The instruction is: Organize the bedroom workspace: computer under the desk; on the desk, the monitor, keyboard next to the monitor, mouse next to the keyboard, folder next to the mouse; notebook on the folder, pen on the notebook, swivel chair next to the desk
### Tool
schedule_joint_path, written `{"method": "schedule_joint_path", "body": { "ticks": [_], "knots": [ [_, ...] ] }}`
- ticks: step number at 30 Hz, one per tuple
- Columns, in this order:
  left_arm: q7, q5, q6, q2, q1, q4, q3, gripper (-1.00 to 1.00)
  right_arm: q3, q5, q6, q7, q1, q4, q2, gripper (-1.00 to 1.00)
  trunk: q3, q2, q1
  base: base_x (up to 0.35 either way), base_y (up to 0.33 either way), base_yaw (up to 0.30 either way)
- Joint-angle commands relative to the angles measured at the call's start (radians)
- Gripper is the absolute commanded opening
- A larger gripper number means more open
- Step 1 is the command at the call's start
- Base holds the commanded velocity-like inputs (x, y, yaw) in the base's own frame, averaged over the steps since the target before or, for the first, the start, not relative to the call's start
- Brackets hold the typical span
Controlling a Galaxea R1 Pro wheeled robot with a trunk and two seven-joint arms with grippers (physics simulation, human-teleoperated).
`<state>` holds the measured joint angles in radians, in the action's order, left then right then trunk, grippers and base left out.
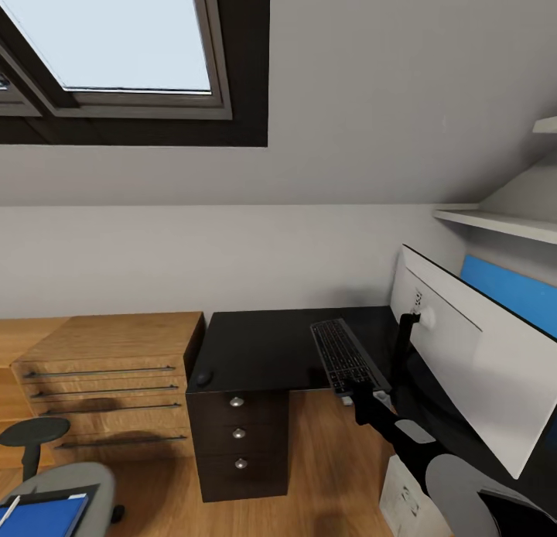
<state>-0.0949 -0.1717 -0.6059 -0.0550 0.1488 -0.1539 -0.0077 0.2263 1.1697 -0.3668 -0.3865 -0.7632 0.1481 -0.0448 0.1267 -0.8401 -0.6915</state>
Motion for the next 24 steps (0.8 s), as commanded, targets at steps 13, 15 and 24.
{"method": "schedule_joint_path", "body": {
  "ticks": [13,15,24],
  "knots": [
    [-0.003,-0.002,-0.003,0.0,0.001,0.0,-0.001,1.0,0.008,-0.001,-0.01,-0.002,-0.002,0.001,-0.001,-1.0,0.002,-0.001,0.0,0.106,-0.047,0.0],
    [-0.003,-0.002,-0.003,0.0,0.001,0.001,-0.001,1.0,0.008,-0.001,-0.012,-0.002,-0.002,0.001,-0.002,-1.0,0.002,-0.001,0.0,0.14,-0.061,0.0],
    [-0.003,-0.002,-0.003,0.0,0.001,0.001,-0.001,1.0,0.008,0.0,-0.021,-0.003,-0.001,0.001,-0.001,-1.0,0.002,-0.001,0.0,0.031,-0.013,0.0]
  ]
}}
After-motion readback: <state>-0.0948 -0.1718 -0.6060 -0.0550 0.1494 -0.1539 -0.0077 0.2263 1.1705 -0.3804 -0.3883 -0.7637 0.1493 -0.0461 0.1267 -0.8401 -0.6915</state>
